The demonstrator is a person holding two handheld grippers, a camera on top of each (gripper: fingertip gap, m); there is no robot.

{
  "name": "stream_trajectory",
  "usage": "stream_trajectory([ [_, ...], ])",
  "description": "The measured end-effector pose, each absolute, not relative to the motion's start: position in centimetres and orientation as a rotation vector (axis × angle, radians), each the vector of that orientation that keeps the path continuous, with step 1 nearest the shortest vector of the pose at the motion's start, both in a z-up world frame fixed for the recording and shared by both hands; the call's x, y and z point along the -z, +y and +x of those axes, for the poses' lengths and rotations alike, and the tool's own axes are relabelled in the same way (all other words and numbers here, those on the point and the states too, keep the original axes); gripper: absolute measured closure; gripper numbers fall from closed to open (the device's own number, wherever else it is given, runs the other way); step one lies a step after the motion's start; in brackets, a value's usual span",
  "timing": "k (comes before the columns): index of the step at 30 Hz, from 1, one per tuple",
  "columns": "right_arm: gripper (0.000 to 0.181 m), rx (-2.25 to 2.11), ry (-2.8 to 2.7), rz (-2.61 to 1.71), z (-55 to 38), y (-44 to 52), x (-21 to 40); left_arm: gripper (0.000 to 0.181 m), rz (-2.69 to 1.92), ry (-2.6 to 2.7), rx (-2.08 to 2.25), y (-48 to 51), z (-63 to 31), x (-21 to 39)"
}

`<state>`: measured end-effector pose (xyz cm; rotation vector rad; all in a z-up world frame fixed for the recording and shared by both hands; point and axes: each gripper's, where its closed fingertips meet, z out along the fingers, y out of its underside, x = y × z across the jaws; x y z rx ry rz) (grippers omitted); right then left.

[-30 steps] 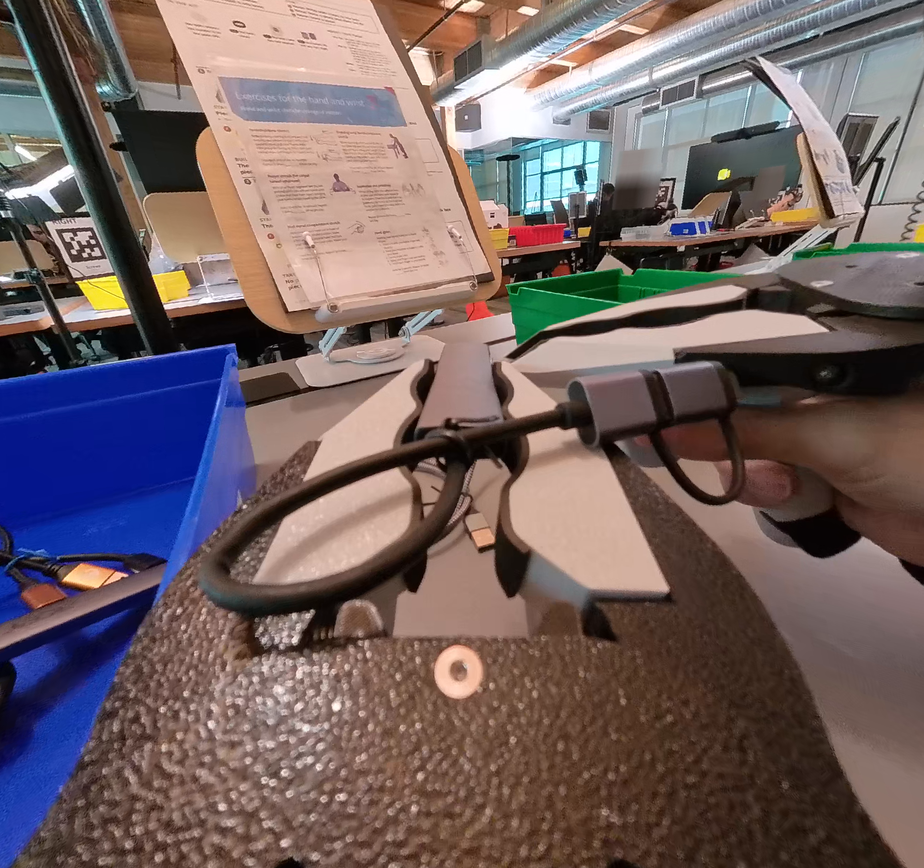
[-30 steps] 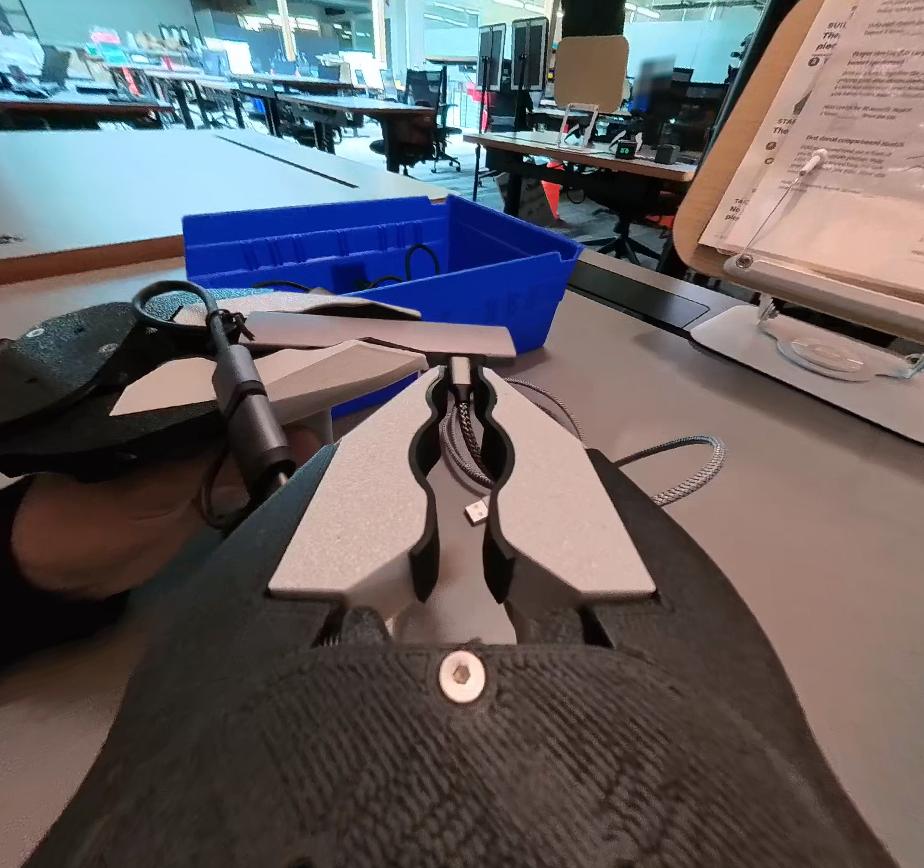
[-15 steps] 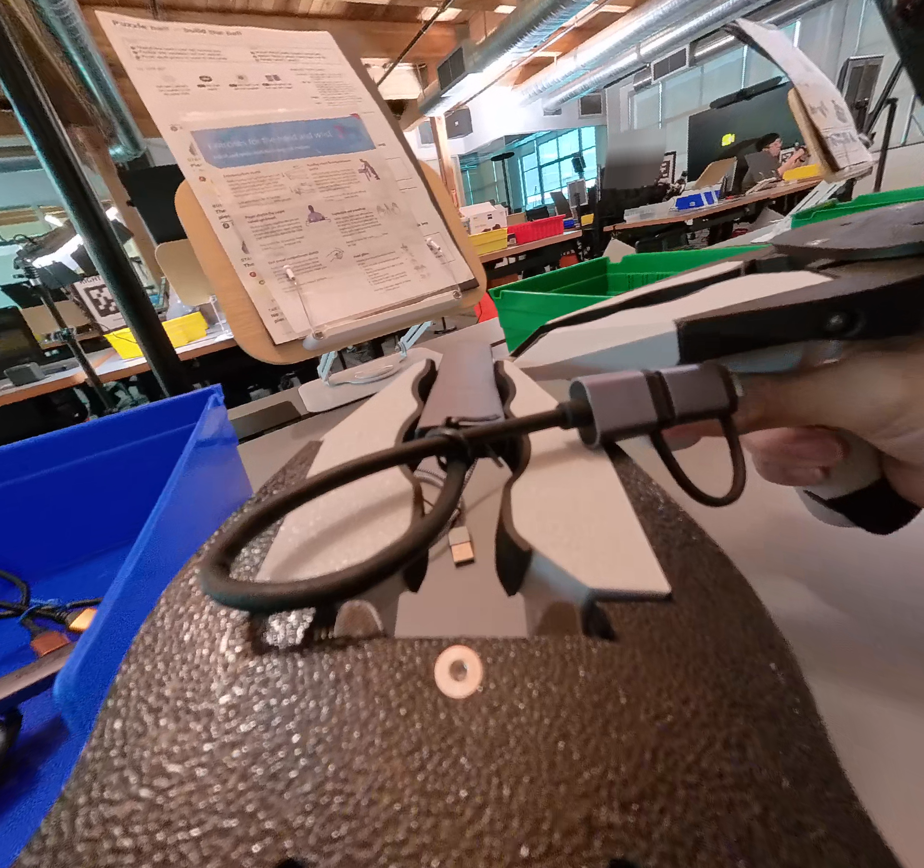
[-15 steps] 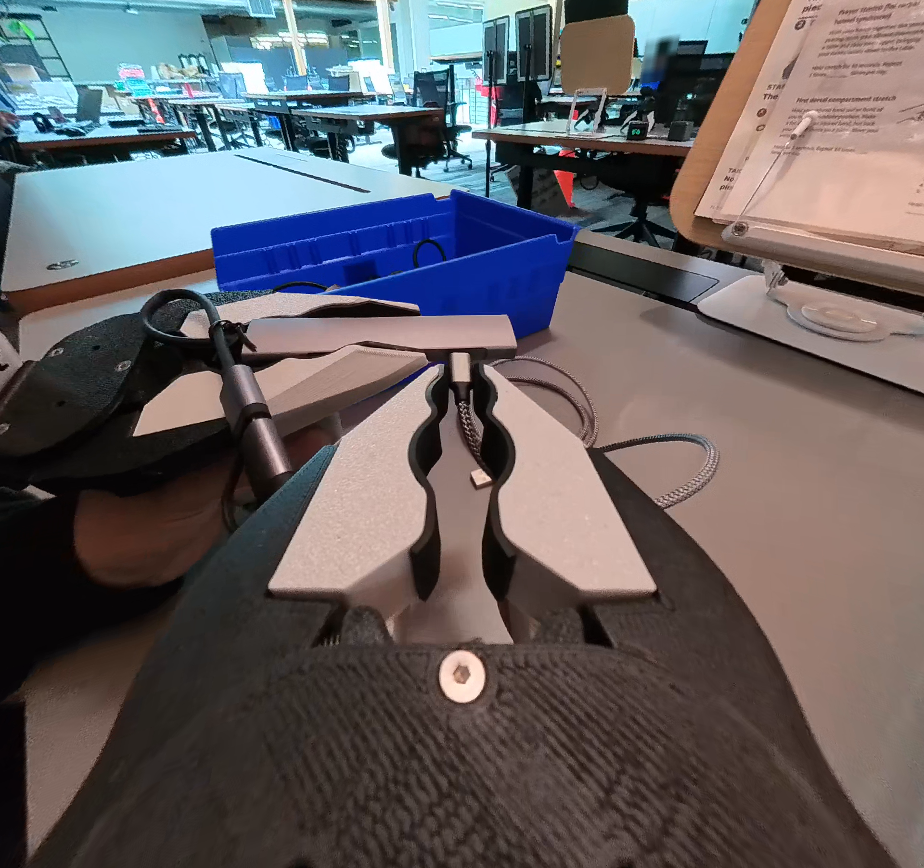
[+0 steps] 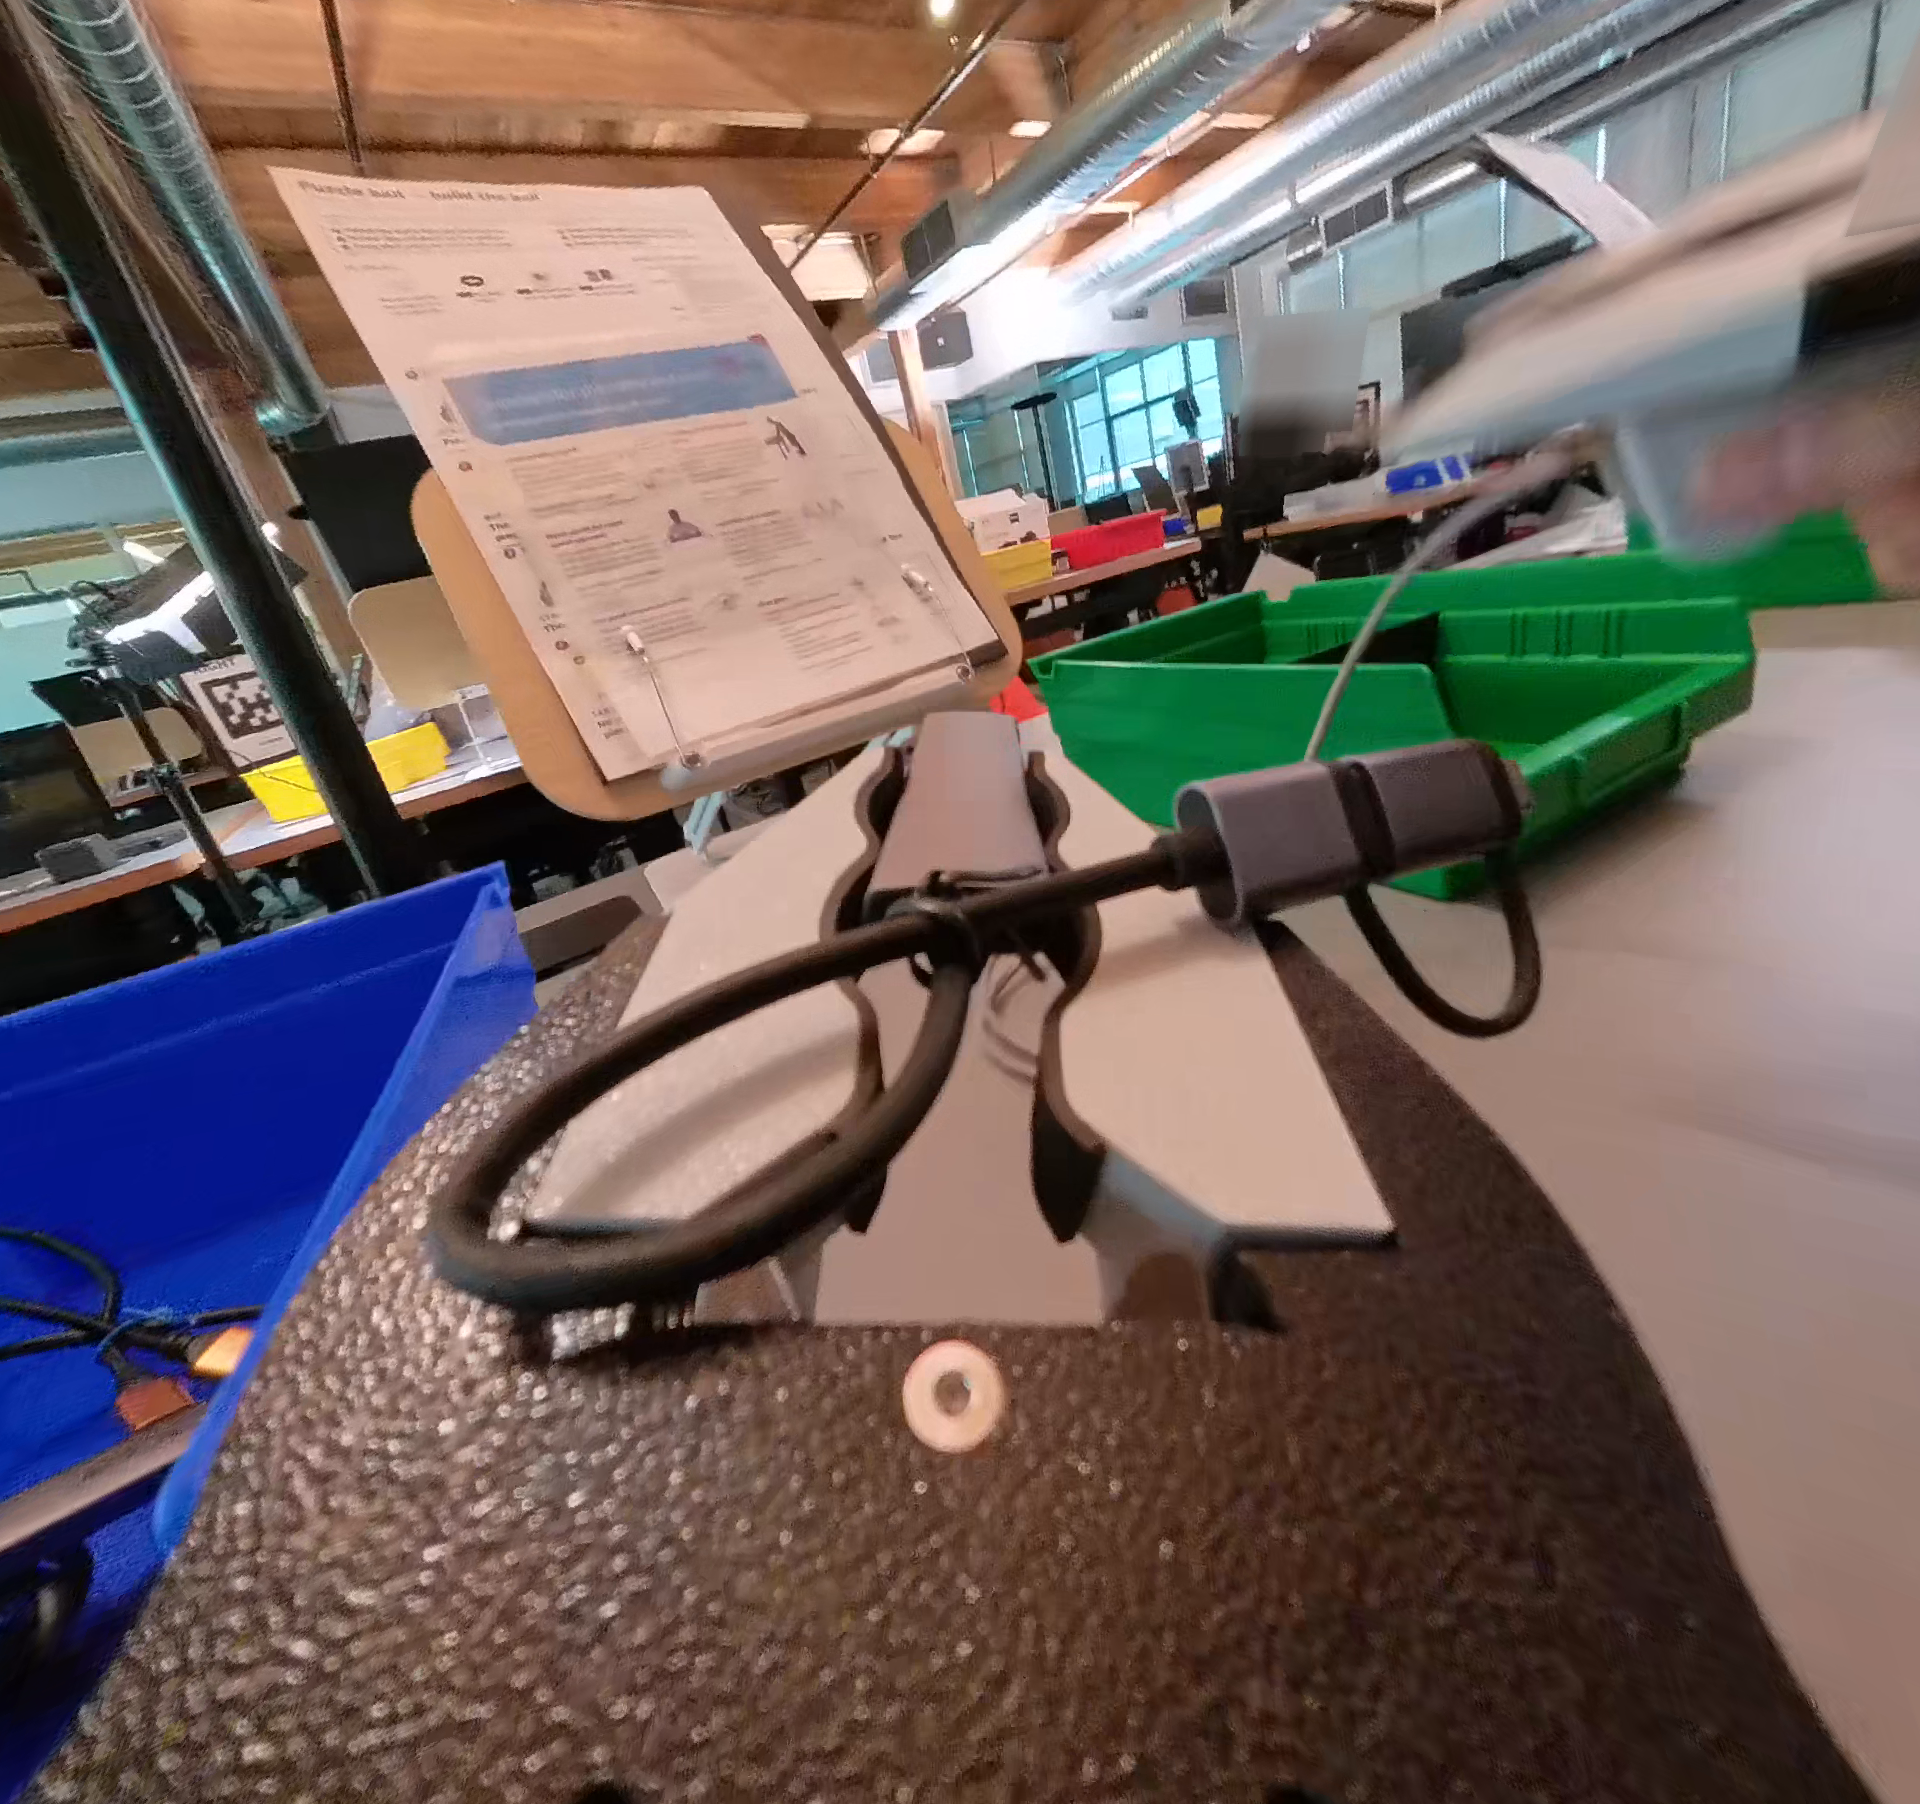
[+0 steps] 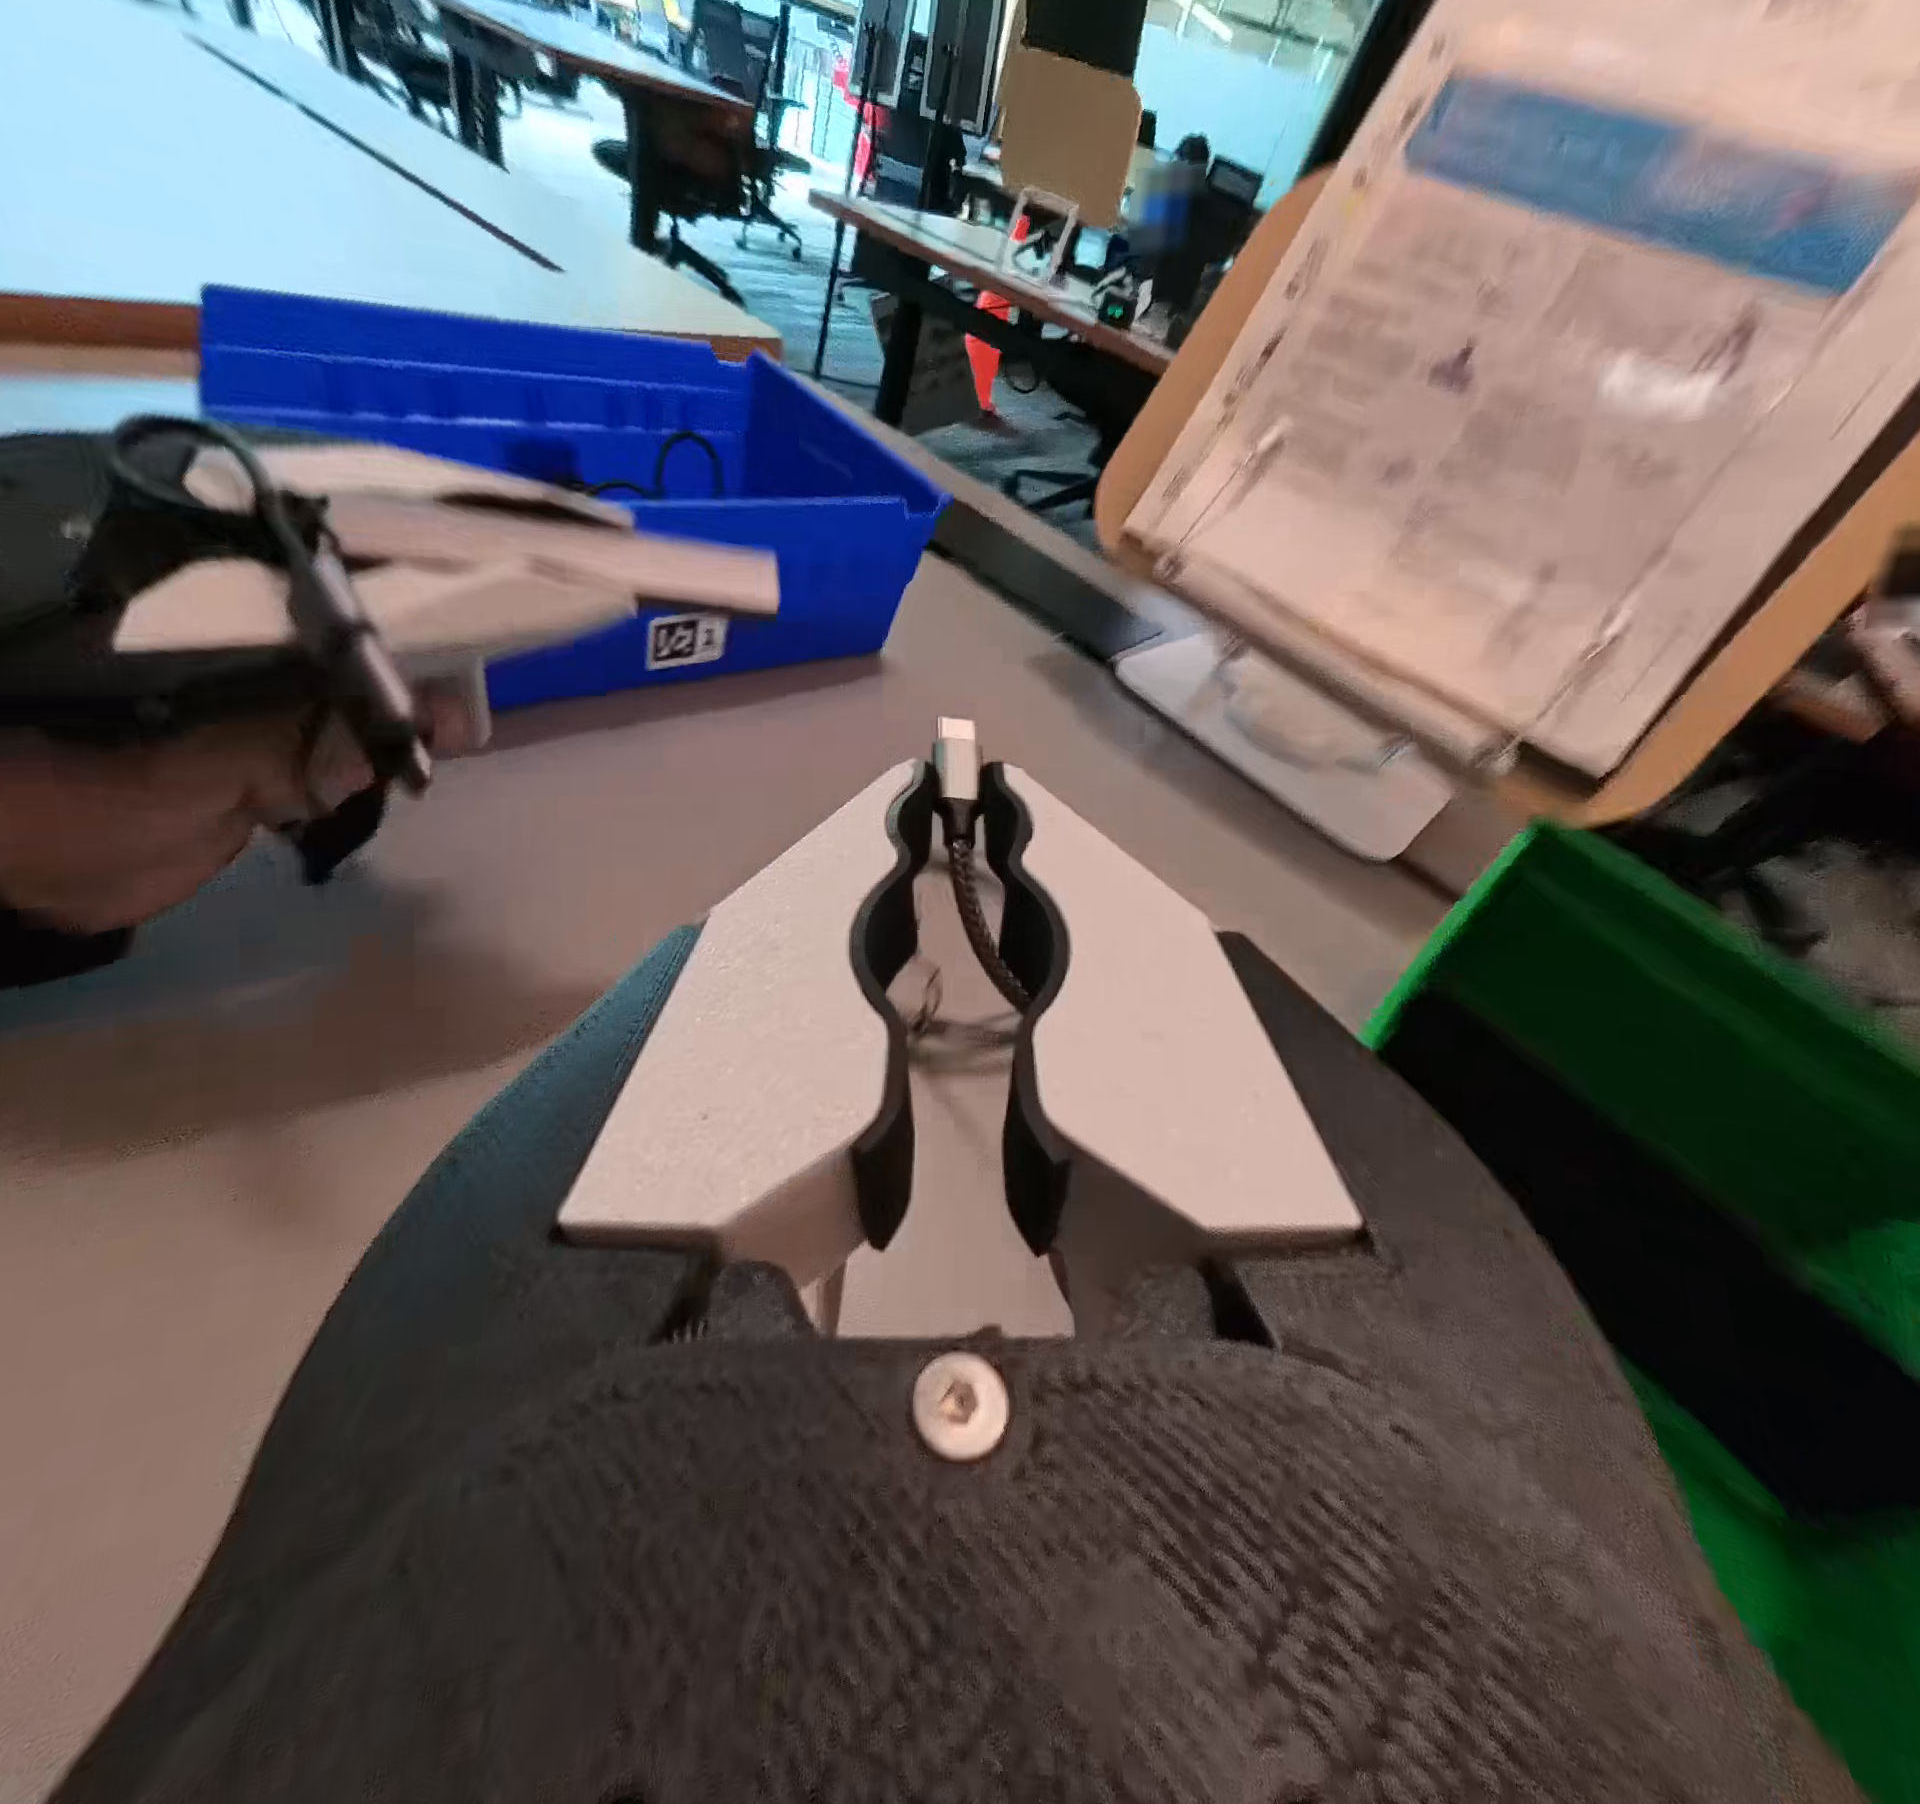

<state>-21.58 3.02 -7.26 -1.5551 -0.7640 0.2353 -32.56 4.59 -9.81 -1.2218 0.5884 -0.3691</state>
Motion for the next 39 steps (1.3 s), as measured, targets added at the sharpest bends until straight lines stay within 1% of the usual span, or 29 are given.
stream_trajectory([
  [1,0.172,-0.189,-0.786,-1.523,-21.5,3.1,5.5,0.159,-1.232,0.595,0.366,4.7,-32.5,10.1],
  [5,0.173,-0.154,-0.895,-1.457,-21.9,2.8,-0.9,0.160,-1.263,0.567,0.396,5.1,-33.1,10.6],
  [10,0.172,0.204,-0.894,-1.487,-17.9,4.8,-6.5,0.159,-1.298,0.536,0.450,5.6,-33.5,11.1],
  [15,0.172,0.369,-0.822,-1.469,-13.4,6.2,-11.6,0.159,-1.302,0.557,0.455,5.5,-33.1,11.3],
  [22,0.173,0.509,-0.793,-1.488,-8.9,8.2,-15.6,0.159,-1.313,0.555,0.472,5.6,-33.1,11.5],
  [30,0.172,0.568,-0.747,-1.514,-5.0,10.2,-17.6,0.159,-1.313,0.559,0.476,5.6,-33.0,11.5],
  [33,0.172,0.598,-0.708,-1.490,-3.7,10.1,-20.2,0.159,-1.314,0.562,0.475,5.6,-33.0,11.5],
  [39,0.172,0.489,-0.665,-1.412,-4.1,7.9,-25.7,0.159,-1.316,0.565,0.476,5.6,-32.9,11.6],
])
